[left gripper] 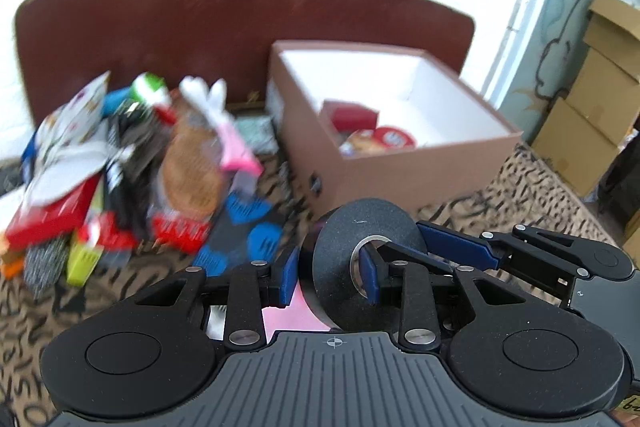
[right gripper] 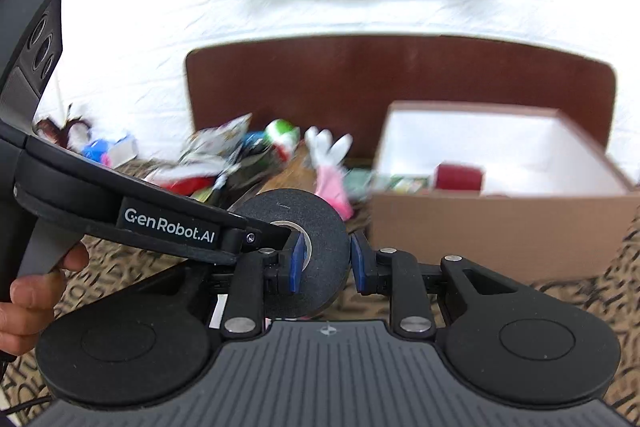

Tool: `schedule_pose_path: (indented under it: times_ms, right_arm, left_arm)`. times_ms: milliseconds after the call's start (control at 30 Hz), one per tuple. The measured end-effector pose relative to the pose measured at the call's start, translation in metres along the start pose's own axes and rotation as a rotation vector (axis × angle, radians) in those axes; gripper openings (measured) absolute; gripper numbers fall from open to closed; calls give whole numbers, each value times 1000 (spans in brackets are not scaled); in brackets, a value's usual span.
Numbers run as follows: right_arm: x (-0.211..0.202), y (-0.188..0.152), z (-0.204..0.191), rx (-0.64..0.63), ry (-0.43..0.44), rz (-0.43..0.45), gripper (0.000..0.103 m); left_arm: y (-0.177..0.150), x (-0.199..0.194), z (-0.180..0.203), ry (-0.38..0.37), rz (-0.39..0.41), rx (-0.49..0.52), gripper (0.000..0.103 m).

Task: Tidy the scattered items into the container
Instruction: 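Carry the tape roll into the cardboard box and open the left gripper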

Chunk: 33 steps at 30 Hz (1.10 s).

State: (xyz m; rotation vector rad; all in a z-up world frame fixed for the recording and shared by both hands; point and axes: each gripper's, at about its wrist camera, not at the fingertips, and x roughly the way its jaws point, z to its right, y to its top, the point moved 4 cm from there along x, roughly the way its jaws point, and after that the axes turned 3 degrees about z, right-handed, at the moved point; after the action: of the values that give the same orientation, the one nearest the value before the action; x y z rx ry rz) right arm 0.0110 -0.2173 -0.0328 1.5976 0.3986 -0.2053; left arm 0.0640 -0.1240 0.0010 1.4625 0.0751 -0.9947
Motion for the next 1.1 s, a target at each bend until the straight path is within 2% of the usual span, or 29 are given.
schedule_pose_path:
  times_ms: [267,567,833,1100]
  right_arm:
    - [5,42,58,20,-77,48,29]
    - [32,91,134,49,-133,31,29]
    - [71,107,204,102,-171,-28,29]
    - [132,92,262,149,-206,-171,29]
  left_arm:
    - [59,33,42,-62,33,42,48]
    - [132,92,75,-149,24,40,50]
    - [174,167,97,-170,-37,40,50]
    - [180,267,91,-241,-182,-24,51]
